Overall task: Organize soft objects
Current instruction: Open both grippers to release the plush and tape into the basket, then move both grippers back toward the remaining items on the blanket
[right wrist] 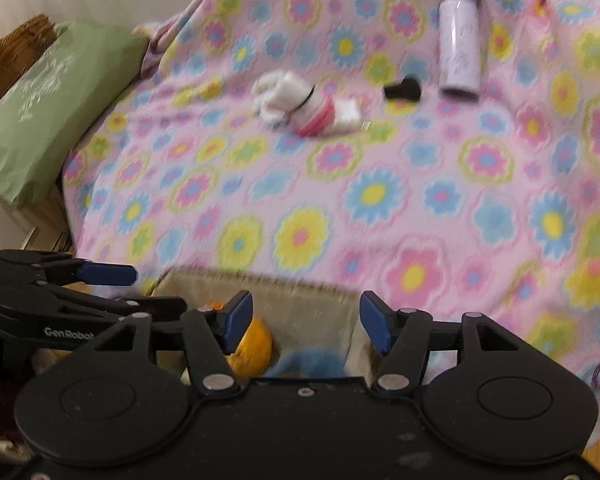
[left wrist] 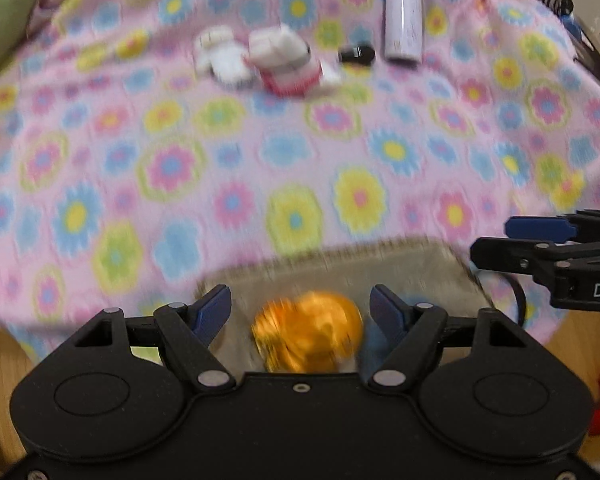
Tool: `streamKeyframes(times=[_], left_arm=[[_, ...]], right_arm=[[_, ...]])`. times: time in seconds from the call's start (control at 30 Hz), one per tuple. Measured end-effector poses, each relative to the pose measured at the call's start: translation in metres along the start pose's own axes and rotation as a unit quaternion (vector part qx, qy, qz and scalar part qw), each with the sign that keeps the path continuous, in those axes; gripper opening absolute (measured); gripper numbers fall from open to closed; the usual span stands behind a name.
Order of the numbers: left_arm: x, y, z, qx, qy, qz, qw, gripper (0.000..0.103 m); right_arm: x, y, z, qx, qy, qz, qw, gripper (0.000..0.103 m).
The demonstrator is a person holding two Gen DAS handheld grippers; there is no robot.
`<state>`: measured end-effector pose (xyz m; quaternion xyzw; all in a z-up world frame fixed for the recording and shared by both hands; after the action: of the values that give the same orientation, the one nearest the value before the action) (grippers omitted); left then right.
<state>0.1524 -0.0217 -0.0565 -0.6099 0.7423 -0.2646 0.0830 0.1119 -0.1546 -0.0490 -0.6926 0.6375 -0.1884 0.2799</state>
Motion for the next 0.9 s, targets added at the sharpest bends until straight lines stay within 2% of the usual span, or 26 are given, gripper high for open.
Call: streamKeyframes(times=[0.17,0.27,0.47,0.57,0.67,0.8,0.9], left_arm=[[0.006,-0.031,0.004,0.069,-0.008,0.012,0.9975,0.072],[0.01,-0.049,0.008,0.115,-0.016,0.017,0.9931,0.073],[0.018,-0.081,0.03,0.21,-0.049,0.048,0.9753,0.077],[0.019,-0.092,0.045,0.226,-0.058,0.053,0.9709,0.078],[0.015,-0.098,0.057,0.227,-0.048,0.039,0.9719,0.078],[0.01,-0.106,0.066,0.227,-0.037,0.013,0.9732,0.079],[0.009,-0.115,0.068,0.227,-0.039,0.008,0.973,0.08]], right_arm=[[0.016,-0.027,0.007,0.057,0.024,0.013,0.998,0.066],[0.025,-0.045,0.02,0.088,0.047,0.016,0.995,0.074],[0.042,-0.079,0.064,0.132,0.091,0.0,0.987,0.082],[0.051,-0.092,0.095,0.131,0.107,-0.008,0.986,0.086],[0.061,-0.1,0.123,0.129,0.12,-0.013,0.984,0.09],[0.073,-0.111,0.155,0.136,0.158,-0.036,0.977,0.093],[0.082,-0.12,0.178,0.131,0.16,-0.047,0.977,0.093]])
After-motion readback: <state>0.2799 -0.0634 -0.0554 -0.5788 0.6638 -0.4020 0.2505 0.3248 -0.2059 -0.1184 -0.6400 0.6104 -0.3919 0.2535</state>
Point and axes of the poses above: each gripper's, at about its wrist camera, not at the fingertips, and z roughly the way its jaws point, x to its right, y to its underside, the point moved 4 cm from there along z, roughly the way its jaws point, and after that the axes turned 9 degrees about -z, right-handed, at the moved point
